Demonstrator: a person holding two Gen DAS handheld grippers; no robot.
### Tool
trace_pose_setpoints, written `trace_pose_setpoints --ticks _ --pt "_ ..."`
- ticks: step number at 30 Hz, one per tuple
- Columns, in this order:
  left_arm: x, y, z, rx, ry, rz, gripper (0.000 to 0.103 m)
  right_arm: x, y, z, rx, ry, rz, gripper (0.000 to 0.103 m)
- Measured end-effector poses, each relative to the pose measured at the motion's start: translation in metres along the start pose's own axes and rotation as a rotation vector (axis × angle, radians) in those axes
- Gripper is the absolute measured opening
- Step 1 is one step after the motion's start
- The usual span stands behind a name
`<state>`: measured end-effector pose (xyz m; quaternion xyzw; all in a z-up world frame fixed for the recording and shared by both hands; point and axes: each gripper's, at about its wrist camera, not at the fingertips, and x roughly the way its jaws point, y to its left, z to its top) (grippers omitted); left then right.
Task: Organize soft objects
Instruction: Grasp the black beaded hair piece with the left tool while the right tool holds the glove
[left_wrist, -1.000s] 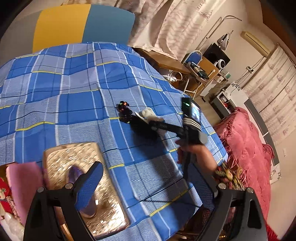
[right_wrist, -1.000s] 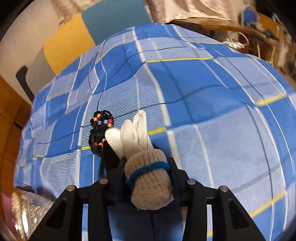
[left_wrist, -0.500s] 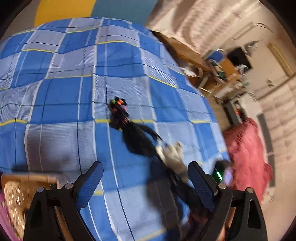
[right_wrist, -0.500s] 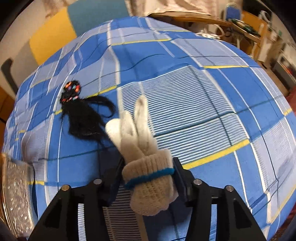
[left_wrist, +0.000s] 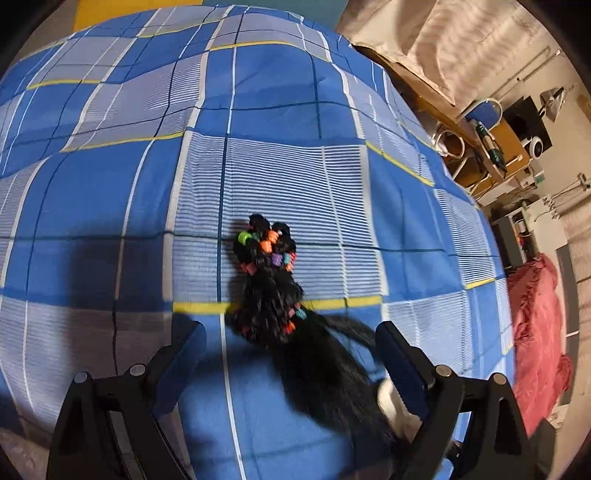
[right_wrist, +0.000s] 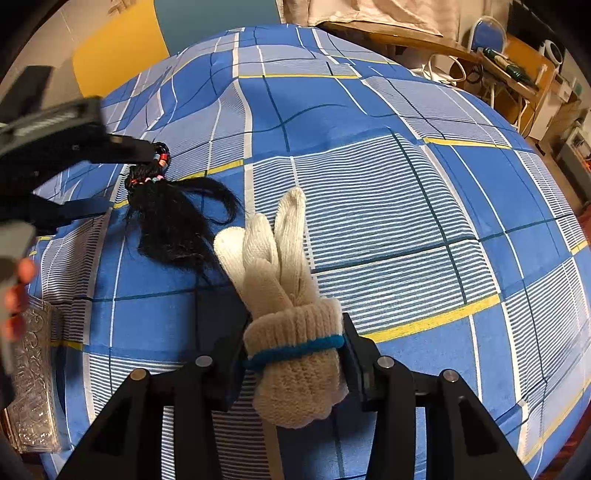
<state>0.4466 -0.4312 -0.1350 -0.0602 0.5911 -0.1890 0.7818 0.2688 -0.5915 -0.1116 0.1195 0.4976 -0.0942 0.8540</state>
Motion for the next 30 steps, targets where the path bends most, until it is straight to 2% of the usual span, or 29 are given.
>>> trace_pose_setpoints --ticks 2,5,6,7,8,9,12,14,19,23,30 --pt "0.006 -0.001 0.001 0.02 -0.01 0.022 0.093 0.002 0.0 0.001 0.004 0.002 0.004 0.046" --pt "0.016 -0.001 0.0 0.019 0.012 0.017 0.078 0.003 -0.001 0.001 0.008 0.002 0.008 0.046" --pt "0.017 -0.002 -0.002 0.039 0.002 0.038 0.074 0.002 -0.001 0.0 0.008 0.002 0.008 0.046" --pt "0.015 -0.005 -0.003 0.068 -0.011 0.055 0.052 0.003 -0.001 0.001 0.01 0.001 0.01 0.047" --pt "0.015 -0.008 -0.005 0.099 -0.011 0.075 0.039 0.003 -0.002 0.0 0.014 0.001 0.012 0.047" --pt "0.015 -0.008 -0.006 0.113 -0.004 0.068 0.036 0.002 -0.002 0.0 0.013 0.001 0.011 0.047" --pt "0.012 -0.002 -0.009 0.094 0.031 0.017 0.033 0.001 -0.001 -0.001 0.005 -0.002 0.006 0.047" --pt "0.006 0.002 -0.012 0.074 0.035 0.01 0.032 0.002 0.0 -0.001 0.001 -0.004 0.004 0.047" --pt "-0.019 0.009 -0.019 0.057 0.003 -0.022 0.031 0.003 -0.001 0.0 0.006 -0.009 0.005 0.047" --pt "-0.044 0.007 -0.029 0.031 -0.008 -0.073 0.031 0.004 -0.001 -0.001 0.003 -0.012 0.0 0.046" --pt "-0.101 -0.003 -0.057 0.052 -0.045 -0.165 0.031 0.005 0.002 -0.002 -0.026 -0.022 -0.023 0.046"
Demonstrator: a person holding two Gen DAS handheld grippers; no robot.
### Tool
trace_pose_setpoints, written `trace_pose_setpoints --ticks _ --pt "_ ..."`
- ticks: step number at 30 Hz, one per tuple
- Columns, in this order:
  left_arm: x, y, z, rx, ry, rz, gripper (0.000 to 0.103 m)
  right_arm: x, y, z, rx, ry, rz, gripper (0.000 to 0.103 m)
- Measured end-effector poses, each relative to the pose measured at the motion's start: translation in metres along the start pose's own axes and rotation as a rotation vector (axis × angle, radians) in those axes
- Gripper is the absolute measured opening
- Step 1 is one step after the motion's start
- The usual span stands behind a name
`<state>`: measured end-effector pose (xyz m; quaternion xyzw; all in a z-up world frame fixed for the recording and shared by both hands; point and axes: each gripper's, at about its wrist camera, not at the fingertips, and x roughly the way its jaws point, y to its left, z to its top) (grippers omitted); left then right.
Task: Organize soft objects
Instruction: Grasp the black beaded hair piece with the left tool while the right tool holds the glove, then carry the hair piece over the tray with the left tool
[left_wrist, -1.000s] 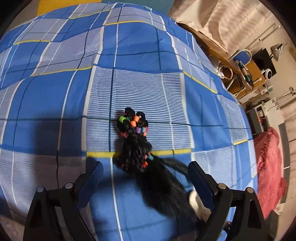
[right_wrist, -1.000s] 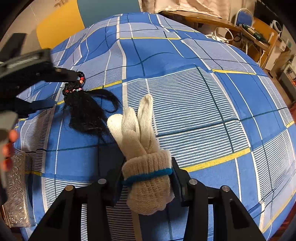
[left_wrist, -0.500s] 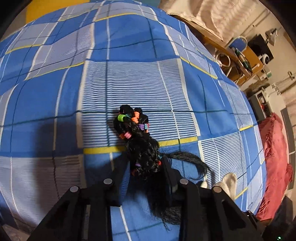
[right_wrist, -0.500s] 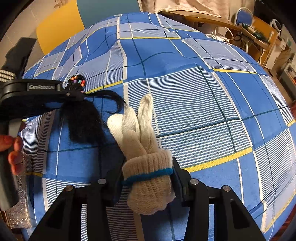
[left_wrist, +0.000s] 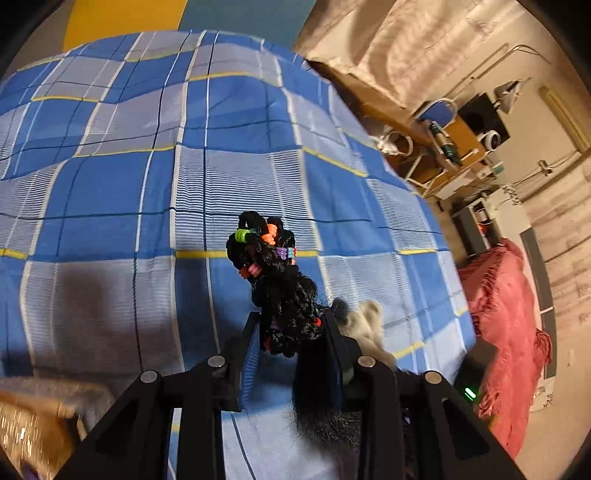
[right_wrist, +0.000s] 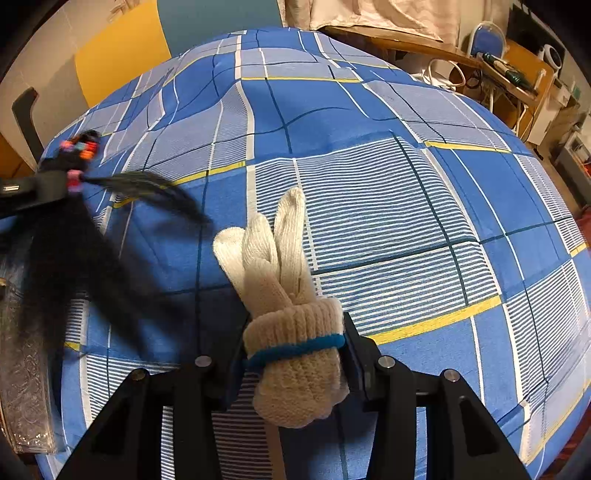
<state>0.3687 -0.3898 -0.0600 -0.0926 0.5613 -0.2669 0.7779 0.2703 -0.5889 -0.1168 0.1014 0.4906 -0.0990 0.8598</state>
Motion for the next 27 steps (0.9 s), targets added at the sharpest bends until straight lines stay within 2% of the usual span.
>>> trace_pose_setpoints --ticks 3,7,15,21,27 --pt "-0.021 -0.002 -0.014 -0.013 0.003 -0.039 0.031 0.001 0.003 -0.001 -0.01 -0.006 -0.016 0.046" --pt "-0.055 -0.006 -0.035 0.017 -0.017 -0.075 0.031 -0.002 0.005 -0.002 0.006 -0.023 -0.025 0.043" --pt "-0.13 -0.003 -0.072 0.093 -0.11 -0.13 0.031 -0.018 0.018 -0.004 -0.018 -0.076 -0.003 0.041" --pt "-0.189 0.035 -0.079 0.068 -0.216 -0.158 0.031 -0.027 0.032 -0.012 -0.048 -0.102 0.007 0.041" --pt "-0.231 0.085 -0.093 0.013 -0.303 -0.137 0.031 -0.034 0.047 -0.014 -0.09 -0.153 0.014 0.041"
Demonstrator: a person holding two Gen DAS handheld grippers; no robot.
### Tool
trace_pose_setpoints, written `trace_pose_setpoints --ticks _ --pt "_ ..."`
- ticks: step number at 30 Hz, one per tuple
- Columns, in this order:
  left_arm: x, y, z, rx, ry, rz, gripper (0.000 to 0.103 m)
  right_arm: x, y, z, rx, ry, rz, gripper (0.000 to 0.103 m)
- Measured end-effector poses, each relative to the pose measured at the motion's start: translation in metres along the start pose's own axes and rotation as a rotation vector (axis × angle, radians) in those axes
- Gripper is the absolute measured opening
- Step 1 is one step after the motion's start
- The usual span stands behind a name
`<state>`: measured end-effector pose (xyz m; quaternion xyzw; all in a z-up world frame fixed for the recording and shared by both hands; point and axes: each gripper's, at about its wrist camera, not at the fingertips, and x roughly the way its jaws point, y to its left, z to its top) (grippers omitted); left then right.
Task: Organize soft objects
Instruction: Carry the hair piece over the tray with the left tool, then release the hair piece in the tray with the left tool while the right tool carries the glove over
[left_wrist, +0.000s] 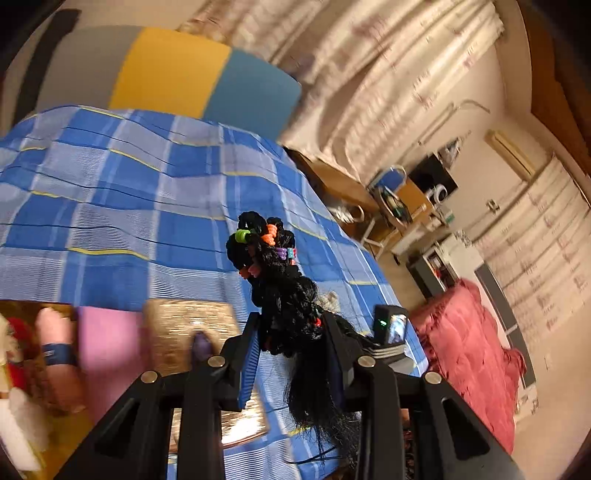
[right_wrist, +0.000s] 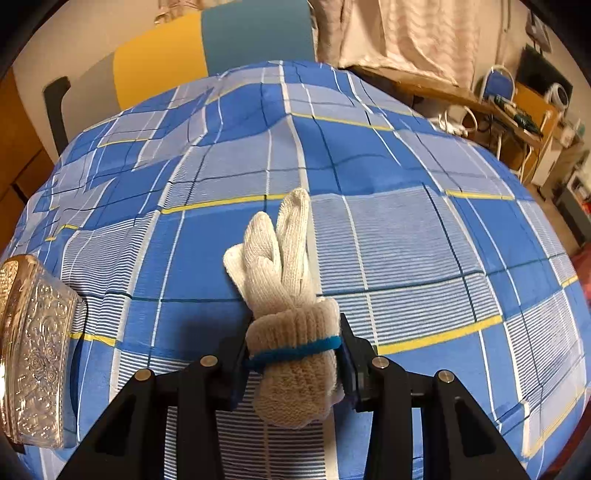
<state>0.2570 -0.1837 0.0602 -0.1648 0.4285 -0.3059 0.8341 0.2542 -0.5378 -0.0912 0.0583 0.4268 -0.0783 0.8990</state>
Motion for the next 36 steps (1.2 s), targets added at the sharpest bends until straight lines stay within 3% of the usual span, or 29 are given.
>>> trace_pose_setpoints --ticks 9,13,15,21,26,32,36 --pt "-0.058 0.083 -0.018 -0.101 -0.076 0.063 0.031 -0.012 0.003 0.002 0.016 -0.062 0.045 0.041" --pt "-0.078 0.119 -0.033 -0.156 -0.066 0.082 0.031 -0.014 0.003 0.004 0.016 -0.078 0.057 0.041" --pt "-0.085 0.132 -0.041 -0.145 -0.058 0.125 0.031 -0.012 0.004 0.003 0.017 -0.075 0.055 0.041" --pt "-0.085 0.159 -0.068 -0.103 0.004 0.235 0.031 -0.006 0.004 0.001 0.031 -0.064 0.07 0.041" --pt "-0.066 0.166 -0.09 0.046 0.131 0.399 0.031 -0.007 0.002 0.0 0.042 -0.068 0.069 0.041" --pt "-0.033 0.169 -0.12 0.156 0.291 0.413 0.031 -0.024 0.001 0.006 0.041 -0.159 0.084 0.041" --pt "-0.019 0.177 -0.128 0.149 0.304 0.421 0.032 -0.047 0.004 0.009 0.053 -0.235 0.1 0.041"
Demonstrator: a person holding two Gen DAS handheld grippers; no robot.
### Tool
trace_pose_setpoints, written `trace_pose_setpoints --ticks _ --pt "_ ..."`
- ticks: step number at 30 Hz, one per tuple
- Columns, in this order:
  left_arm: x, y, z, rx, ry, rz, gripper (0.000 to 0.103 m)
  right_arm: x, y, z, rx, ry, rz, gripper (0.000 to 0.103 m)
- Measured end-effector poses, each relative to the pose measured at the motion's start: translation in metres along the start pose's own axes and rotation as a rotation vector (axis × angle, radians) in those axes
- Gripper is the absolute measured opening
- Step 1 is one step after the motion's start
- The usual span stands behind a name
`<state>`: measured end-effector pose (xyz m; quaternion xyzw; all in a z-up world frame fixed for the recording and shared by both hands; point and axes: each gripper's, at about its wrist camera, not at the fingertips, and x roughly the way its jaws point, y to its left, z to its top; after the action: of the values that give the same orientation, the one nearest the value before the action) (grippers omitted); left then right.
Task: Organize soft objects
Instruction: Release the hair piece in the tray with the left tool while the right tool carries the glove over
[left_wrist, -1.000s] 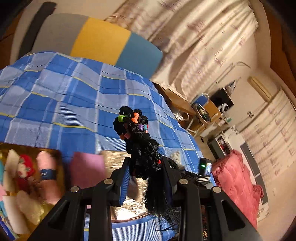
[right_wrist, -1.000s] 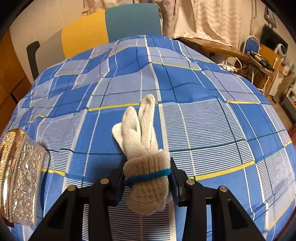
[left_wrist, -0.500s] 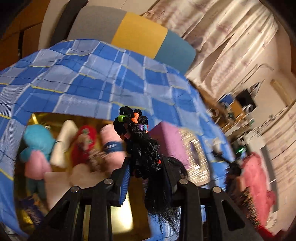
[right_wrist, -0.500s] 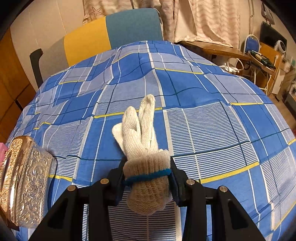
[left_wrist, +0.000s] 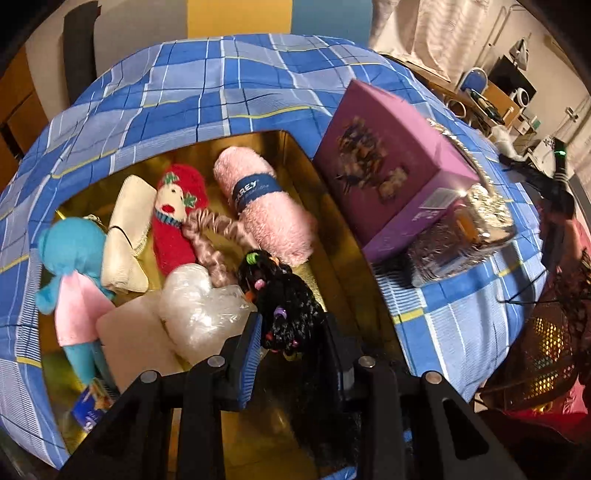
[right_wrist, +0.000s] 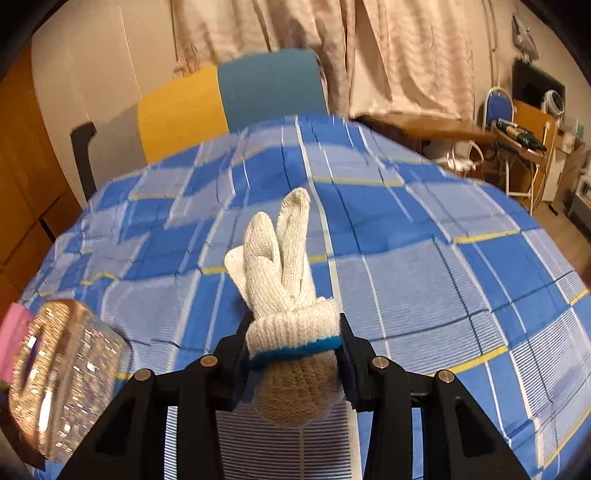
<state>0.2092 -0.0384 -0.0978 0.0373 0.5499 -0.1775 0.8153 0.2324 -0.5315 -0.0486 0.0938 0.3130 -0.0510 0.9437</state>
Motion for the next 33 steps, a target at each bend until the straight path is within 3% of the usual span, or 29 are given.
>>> trace_pose_setpoints --ticks 6,10,13,15,20,23,27,33 --pt "0.016 0.007 0.006 -0.029 -0.034 -0.026 0.034 -0.022 0.013 0.004 0.039 -0.028 0.032 0.041" --pt "0.022 0.004 0.011 -0.025 -0.061 0.006 0.038 -0.034 0.029 0.007 0.056 -0.031 0.067 0.041" --pt "0.011 0.009 0.013 -0.099 -0.078 -0.078 0.048 -0.047 0.045 0.008 0.057 -0.035 0.116 0.041" --pt "-0.004 0.013 0.01 -0.12 -0.101 -0.134 0.049 -0.059 0.064 0.009 0.034 -0.043 0.151 0.041" --pt "-0.045 0.035 -0.007 -0.193 -0.19 -0.148 0.049 -0.083 0.108 0.009 -0.01 -0.052 0.246 0.041" --pt "-0.067 0.057 -0.021 -0.26 -0.255 -0.14 0.049 -0.096 0.146 0.004 -0.056 -0.041 0.326 0.041" --pt "-0.091 0.076 -0.043 -0.301 -0.331 -0.068 0.049 -0.11 0.204 -0.009 -0.15 -0.019 0.428 0.041" --pt "-0.102 0.091 -0.063 -0.309 -0.351 0.034 0.049 -0.12 0.288 -0.041 -0.276 0.059 0.58 0.041"
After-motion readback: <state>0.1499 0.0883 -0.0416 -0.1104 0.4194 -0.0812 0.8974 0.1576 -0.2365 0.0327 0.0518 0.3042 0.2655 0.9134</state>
